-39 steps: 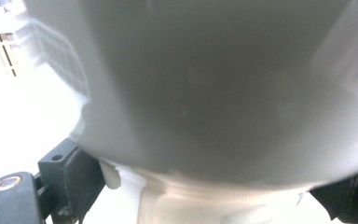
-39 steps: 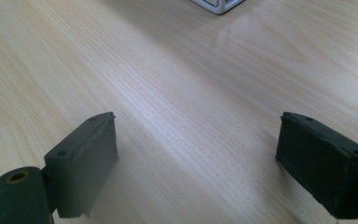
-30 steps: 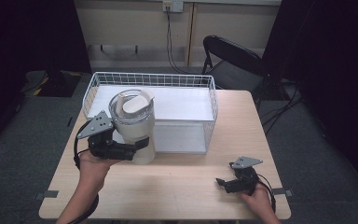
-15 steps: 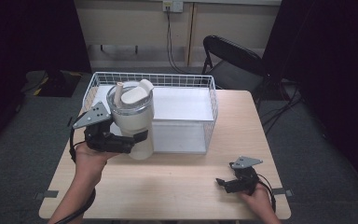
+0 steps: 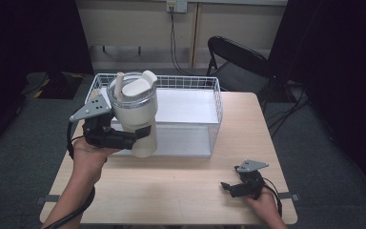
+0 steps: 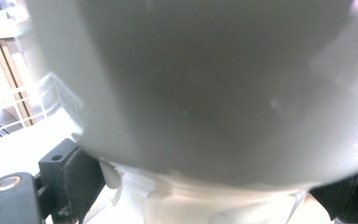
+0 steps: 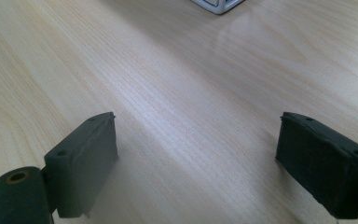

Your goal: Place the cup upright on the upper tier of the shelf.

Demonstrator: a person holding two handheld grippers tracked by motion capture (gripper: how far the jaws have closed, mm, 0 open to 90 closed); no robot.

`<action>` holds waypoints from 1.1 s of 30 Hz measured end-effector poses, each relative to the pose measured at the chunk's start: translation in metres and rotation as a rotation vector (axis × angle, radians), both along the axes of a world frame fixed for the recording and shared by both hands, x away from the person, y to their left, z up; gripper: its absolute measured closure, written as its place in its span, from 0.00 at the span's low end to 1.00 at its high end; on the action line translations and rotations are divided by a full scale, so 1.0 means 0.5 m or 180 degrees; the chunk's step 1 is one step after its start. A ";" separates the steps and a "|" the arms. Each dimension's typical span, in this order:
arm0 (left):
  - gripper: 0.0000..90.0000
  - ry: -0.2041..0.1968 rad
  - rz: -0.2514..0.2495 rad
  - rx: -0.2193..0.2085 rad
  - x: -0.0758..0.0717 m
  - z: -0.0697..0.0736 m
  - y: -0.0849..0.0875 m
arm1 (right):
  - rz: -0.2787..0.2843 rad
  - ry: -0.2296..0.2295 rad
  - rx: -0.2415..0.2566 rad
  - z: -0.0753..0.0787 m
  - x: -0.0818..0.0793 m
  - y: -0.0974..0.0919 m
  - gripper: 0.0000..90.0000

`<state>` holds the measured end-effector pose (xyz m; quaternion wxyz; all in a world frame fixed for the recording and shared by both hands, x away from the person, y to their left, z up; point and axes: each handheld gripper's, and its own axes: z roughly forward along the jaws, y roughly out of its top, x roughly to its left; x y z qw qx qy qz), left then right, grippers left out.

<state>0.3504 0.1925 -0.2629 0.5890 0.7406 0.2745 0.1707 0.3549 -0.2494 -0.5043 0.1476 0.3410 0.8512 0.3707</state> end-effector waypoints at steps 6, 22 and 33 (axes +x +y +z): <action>0.11 0.0016 -0.0010 -0.0031 0.003 0.017 -0.001 | 0.0000 -0.0001 0.0000 0.000 0.000 0.000 0.13; 0.11 -0.0029 -0.0007 -0.0001 0.014 0.062 -0.008 | 0.0000 0.0000 0.0000 0.000 0.000 0.000 0.13; 0.11 -0.0062 0.0037 -0.0020 0.029 0.099 -0.017 | 0.0000 0.0001 -0.0006 0.000 0.000 0.000 0.13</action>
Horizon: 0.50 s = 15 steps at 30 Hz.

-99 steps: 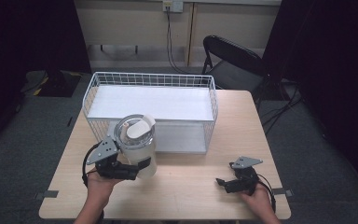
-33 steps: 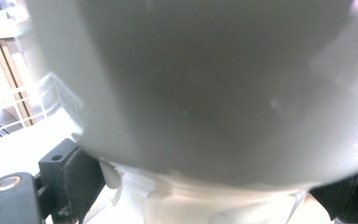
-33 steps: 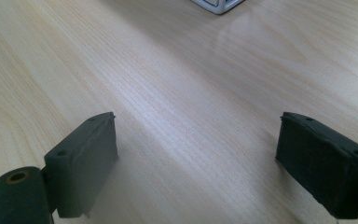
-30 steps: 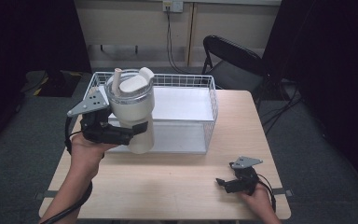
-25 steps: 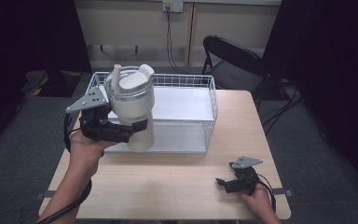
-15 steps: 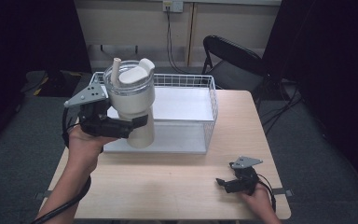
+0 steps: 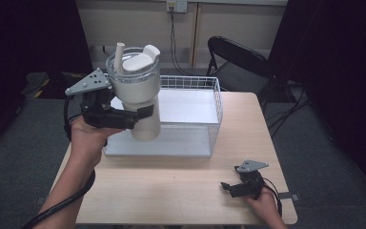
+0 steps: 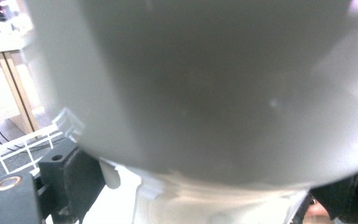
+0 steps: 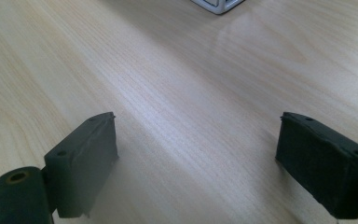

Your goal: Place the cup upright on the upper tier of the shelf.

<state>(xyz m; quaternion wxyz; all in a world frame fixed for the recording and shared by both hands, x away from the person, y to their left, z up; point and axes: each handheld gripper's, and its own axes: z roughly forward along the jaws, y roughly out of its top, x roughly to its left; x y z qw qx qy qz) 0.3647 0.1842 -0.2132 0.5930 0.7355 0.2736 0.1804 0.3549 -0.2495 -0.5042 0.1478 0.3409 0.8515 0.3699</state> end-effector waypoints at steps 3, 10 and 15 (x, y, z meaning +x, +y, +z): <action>0.11 -0.0008 0.0023 0.0019 0.004 0.008 -0.002 | 0.0000 0.0000 -0.0002 0.000 0.000 0.000 0.13; 0.11 -0.0020 0.0071 0.0010 0.017 0.021 -0.005 | -0.0001 -0.0001 -0.0003 0.000 0.000 0.000 0.13; 0.11 -0.0036 0.0098 0.0019 0.025 0.027 -0.010 | 0.0000 0.0000 -0.0003 0.000 0.000 0.000 0.13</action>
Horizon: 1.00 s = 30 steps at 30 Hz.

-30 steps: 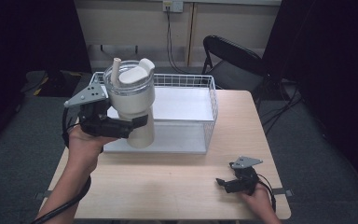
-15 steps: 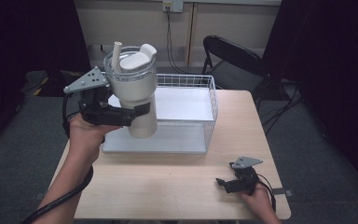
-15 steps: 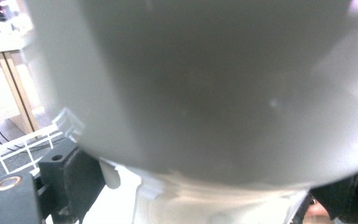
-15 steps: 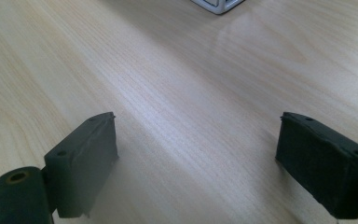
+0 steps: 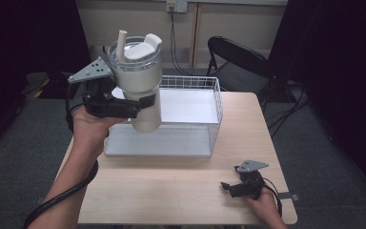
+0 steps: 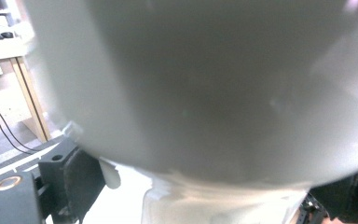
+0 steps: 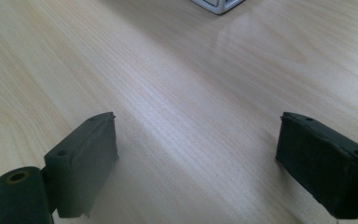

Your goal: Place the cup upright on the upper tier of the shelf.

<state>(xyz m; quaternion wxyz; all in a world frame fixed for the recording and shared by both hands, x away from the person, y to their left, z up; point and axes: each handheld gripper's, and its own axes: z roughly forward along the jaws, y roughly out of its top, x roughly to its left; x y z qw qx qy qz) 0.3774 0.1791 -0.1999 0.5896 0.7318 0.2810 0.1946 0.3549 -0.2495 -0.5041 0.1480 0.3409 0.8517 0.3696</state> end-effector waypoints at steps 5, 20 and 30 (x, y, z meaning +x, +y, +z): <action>0.11 -0.0013 0.0020 0.0021 0.009 0.006 -0.008 | 0.0001 -0.0003 0.0006 0.000 0.000 0.000 0.13; 0.11 -0.0021 0.0123 0.0033 0.039 0.007 -0.020 | 0.0000 -0.0001 0.0007 0.000 0.000 0.000 0.13; 0.11 -0.0019 0.0226 0.0047 0.060 0.009 -0.015 | 0.0000 0.0000 0.0000 0.000 0.000 0.000 0.13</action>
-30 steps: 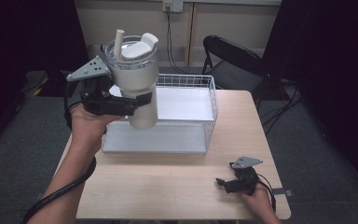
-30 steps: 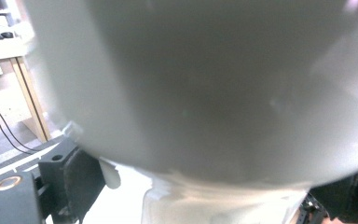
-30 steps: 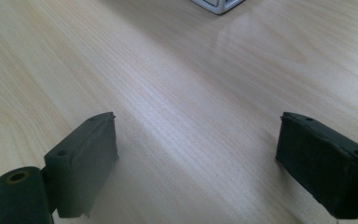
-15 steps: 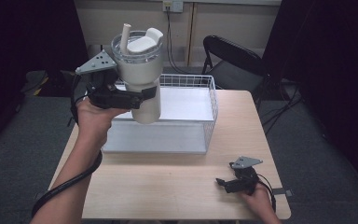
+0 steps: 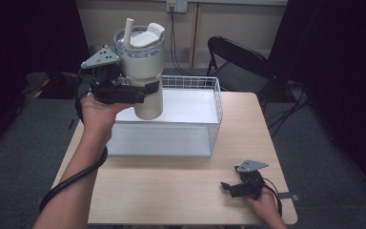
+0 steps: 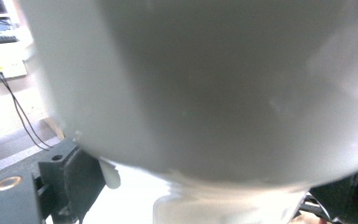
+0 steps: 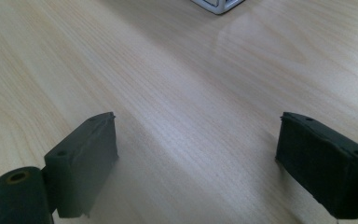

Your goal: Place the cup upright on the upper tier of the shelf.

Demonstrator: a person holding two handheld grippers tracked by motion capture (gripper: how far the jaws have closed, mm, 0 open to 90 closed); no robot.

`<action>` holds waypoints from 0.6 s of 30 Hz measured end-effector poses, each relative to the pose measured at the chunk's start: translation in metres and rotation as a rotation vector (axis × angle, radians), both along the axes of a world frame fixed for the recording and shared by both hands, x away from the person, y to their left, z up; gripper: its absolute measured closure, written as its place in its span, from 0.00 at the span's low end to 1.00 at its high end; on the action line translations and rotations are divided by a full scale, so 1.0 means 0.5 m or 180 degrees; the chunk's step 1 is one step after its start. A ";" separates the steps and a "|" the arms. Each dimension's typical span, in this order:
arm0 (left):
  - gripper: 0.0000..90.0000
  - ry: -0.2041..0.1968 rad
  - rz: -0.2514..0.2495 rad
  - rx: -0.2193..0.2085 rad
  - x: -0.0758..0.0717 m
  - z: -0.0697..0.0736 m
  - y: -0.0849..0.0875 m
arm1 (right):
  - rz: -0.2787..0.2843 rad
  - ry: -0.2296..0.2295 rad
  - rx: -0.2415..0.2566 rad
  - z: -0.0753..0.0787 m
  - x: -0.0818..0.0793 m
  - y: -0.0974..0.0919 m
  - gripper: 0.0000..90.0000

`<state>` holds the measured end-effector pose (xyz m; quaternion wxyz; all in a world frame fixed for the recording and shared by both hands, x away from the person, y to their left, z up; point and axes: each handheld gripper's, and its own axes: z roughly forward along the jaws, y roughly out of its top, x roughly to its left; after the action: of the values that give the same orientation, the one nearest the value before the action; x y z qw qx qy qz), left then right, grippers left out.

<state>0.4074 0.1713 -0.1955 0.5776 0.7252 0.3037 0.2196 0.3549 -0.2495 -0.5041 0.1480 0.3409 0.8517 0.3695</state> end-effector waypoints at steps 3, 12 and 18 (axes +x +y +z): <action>0.11 0.0006 0.0022 -0.0002 0.005 0.000 0.000 | 0.0004 -0.0001 0.0008 0.000 0.000 0.000 0.13; 0.11 0.0007 0.0089 0.0039 0.020 -0.004 0.002 | 0.0010 -0.0006 0.0009 -0.001 0.001 0.000 0.13; 0.11 0.0001 0.0150 0.0029 0.033 -0.007 0.003 | 0.0010 -0.0005 0.0009 -0.001 0.001 0.000 0.13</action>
<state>0.4240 0.1730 -0.1988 0.5689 0.7205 0.3198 0.2344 0.3553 -0.2495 -0.5044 0.1477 0.3394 0.8515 0.3713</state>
